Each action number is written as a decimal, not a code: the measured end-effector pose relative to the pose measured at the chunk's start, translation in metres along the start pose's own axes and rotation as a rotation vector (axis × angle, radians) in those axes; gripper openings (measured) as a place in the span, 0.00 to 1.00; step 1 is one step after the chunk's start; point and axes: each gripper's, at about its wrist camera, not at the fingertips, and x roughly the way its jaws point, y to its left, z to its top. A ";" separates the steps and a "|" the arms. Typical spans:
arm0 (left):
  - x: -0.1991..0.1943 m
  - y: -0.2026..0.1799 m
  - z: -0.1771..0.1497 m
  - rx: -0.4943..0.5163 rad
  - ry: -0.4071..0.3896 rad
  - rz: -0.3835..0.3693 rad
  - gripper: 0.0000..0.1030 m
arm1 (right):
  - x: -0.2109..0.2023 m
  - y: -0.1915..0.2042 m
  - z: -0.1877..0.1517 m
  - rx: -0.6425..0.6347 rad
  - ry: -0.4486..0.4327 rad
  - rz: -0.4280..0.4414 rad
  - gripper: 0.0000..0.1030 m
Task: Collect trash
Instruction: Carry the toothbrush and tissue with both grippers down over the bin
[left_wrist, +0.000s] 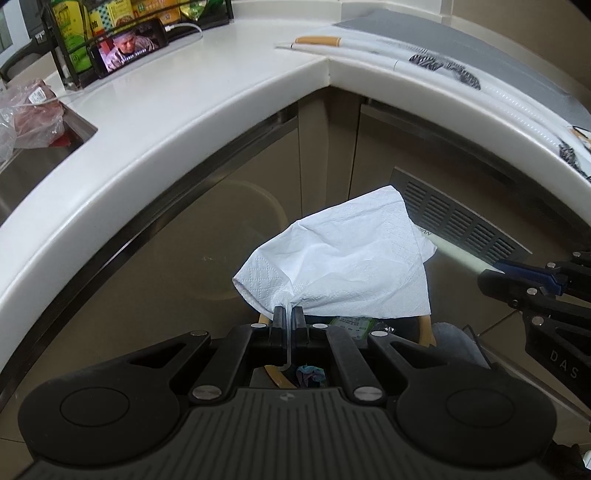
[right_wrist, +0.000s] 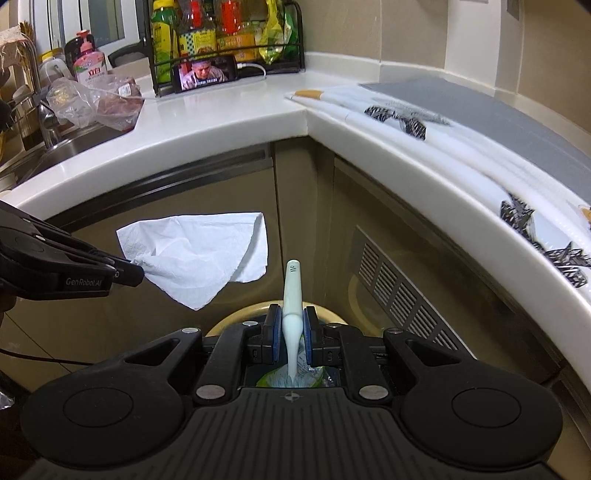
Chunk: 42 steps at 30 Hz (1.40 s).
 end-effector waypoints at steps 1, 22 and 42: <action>0.003 0.000 0.001 -0.001 0.007 0.001 0.01 | 0.003 0.000 0.000 -0.001 0.009 0.001 0.13; 0.098 0.005 0.014 -0.019 0.161 0.021 0.01 | 0.087 -0.004 0.007 -0.001 0.190 0.003 0.13; 0.162 -0.003 0.020 0.001 0.260 0.030 0.01 | 0.149 -0.005 0.003 0.027 0.311 -0.026 0.13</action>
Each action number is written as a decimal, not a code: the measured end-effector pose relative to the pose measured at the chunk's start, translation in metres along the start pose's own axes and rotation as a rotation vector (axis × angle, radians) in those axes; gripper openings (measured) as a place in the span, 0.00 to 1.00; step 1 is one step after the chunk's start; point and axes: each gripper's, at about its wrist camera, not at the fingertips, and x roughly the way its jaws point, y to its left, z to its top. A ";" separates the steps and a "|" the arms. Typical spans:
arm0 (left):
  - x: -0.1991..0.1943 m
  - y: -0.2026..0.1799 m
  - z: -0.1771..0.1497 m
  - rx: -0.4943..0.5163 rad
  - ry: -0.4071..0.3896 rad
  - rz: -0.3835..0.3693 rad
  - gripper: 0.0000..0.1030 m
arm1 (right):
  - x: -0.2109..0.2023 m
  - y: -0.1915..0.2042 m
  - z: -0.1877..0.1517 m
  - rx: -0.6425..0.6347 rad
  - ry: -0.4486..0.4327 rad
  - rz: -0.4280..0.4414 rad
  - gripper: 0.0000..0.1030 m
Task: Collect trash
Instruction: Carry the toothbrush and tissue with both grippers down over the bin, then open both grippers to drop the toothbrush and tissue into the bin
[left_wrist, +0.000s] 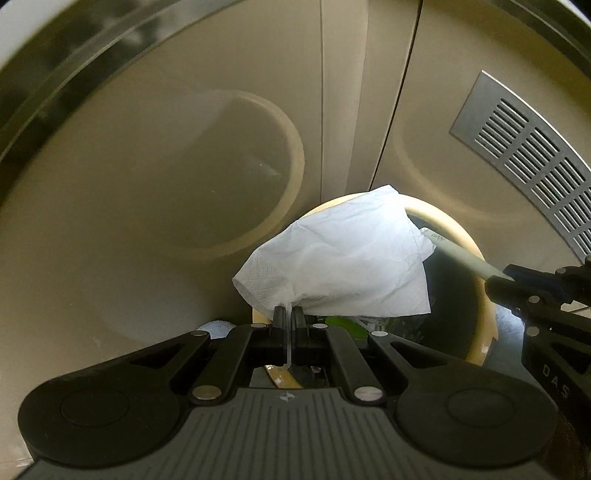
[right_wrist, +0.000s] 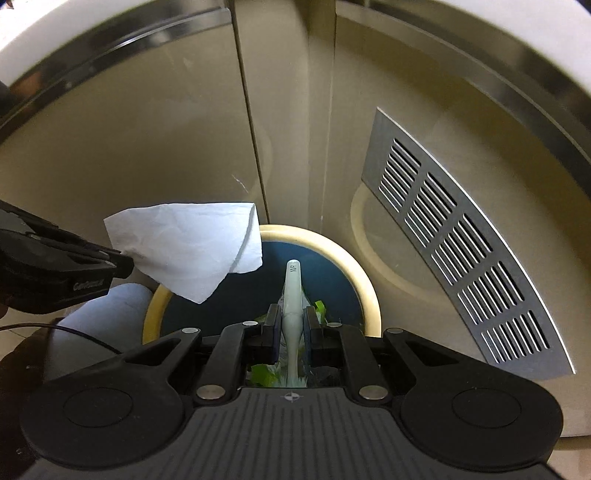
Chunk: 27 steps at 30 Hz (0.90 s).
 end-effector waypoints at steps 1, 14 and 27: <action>0.002 -0.001 0.001 0.003 0.003 0.000 0.01 | 0.001 0.000 0.000 0.002 0.005 0.000 0.13; 0.016 -0.002 0.007 0.031 0.043 -0.013 0.02 | 0.009 0.003 0.006 0.022 0.044 -0.031 0.13; 0.035 -0.017 0.015 0.063 0.088 -0.007 0.02 | 0.016 0.010 0.018 0.035 0.061 -0.016 0.13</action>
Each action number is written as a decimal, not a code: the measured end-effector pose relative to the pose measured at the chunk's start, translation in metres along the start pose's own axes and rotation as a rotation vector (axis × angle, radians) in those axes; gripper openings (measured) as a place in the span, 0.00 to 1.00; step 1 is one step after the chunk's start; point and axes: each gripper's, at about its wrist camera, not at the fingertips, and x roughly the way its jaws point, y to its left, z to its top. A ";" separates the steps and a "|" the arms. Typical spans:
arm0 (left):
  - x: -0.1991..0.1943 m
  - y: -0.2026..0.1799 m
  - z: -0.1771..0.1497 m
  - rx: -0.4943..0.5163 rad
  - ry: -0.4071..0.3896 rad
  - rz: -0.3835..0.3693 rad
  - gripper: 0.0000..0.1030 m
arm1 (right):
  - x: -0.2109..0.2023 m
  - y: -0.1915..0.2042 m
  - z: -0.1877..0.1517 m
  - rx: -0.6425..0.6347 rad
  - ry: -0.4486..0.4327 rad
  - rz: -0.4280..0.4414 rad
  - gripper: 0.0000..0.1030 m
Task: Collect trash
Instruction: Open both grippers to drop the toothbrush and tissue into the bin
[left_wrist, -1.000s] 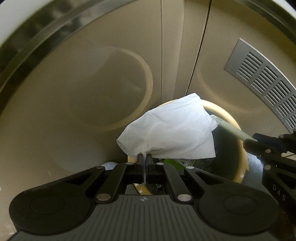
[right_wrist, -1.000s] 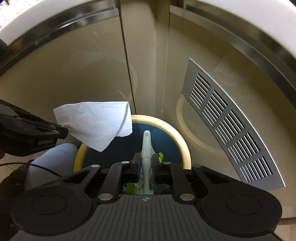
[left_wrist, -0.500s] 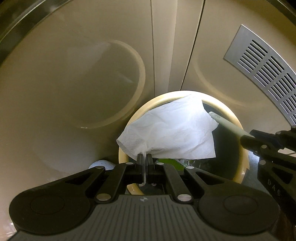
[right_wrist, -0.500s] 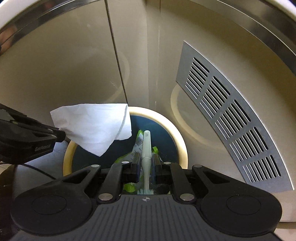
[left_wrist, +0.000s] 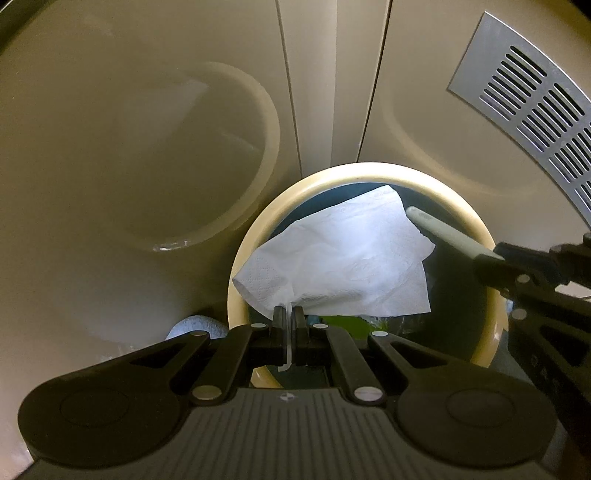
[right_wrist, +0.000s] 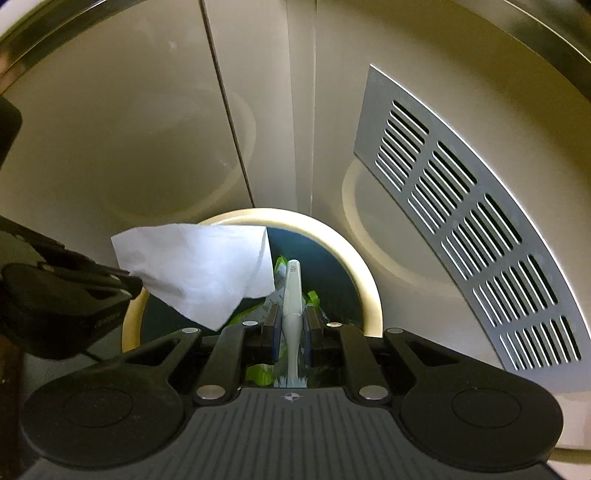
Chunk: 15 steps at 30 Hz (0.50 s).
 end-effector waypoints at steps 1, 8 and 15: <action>0.000 -0.001 0.000 0.005 -0.005 0.004 0.04 | 0.000 0.001 0.002 0.001 -0.003 0.000 0.13; -0.011 0.003 0.001 0.014 -0.081 0.070 1.00 | -0.006 -0.003 0.008 0.039 -0.016 -0.016 0.39; -0.016 0.007 -0.010 0.058 -0.042 0.055 1.00 | -0.027 0.004 0.000 0.030 -0.009 -0.008 0.79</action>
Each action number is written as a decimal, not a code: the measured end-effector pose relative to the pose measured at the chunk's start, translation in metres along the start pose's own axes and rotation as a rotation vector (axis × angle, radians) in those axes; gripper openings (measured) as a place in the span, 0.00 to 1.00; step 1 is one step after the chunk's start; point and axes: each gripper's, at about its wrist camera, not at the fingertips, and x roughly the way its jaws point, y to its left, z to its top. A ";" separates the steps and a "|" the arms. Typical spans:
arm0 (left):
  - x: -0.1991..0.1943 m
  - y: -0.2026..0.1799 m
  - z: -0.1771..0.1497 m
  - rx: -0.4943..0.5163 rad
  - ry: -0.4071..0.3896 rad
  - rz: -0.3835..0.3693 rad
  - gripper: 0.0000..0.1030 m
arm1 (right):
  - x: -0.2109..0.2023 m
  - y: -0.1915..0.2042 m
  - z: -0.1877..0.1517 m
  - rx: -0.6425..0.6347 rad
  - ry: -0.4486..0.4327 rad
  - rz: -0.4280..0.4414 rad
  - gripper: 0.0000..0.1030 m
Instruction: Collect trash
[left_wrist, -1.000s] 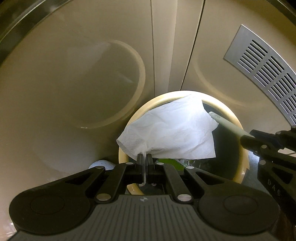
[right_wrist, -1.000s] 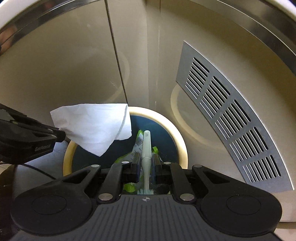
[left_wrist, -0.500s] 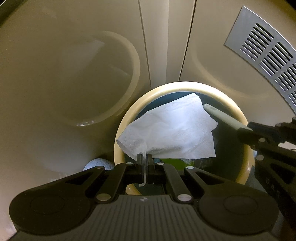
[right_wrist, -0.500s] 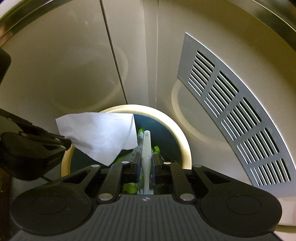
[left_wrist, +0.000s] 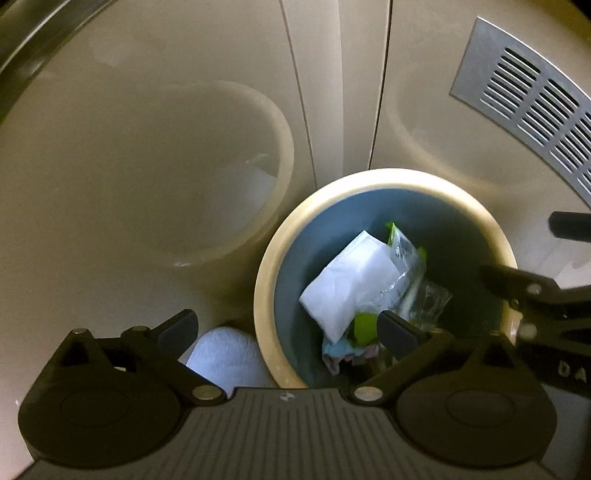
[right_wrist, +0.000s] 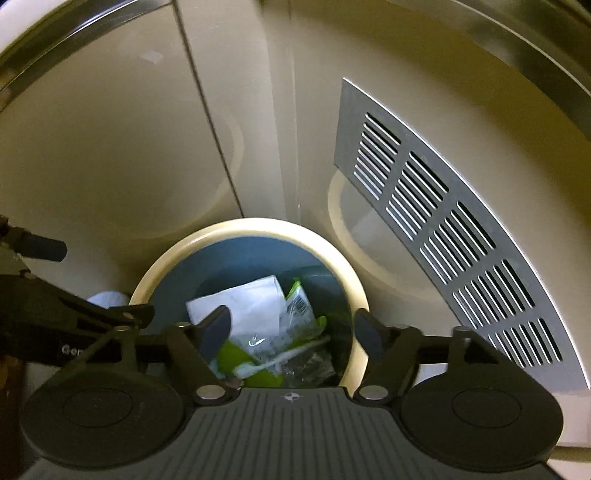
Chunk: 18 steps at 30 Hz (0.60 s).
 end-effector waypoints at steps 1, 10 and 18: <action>-0.003 0.000 -0.003 0.009 0.003 0.002 1.00 | -0.004 0.001 -0.002 -0.010 0.003 0.004 0.81; -0.048 0.008 -0.031 0.011 0.005 -0.004 1.00 | -0.068 0.022 -0.028 -0.089 -0.060 -0.003 0.97; -0.102 0.006 -0.058 -0.039 -0.112 0.032 1.00 | -0.122 0.023 -0.044 -0.064 -0.160 -0.009 1.00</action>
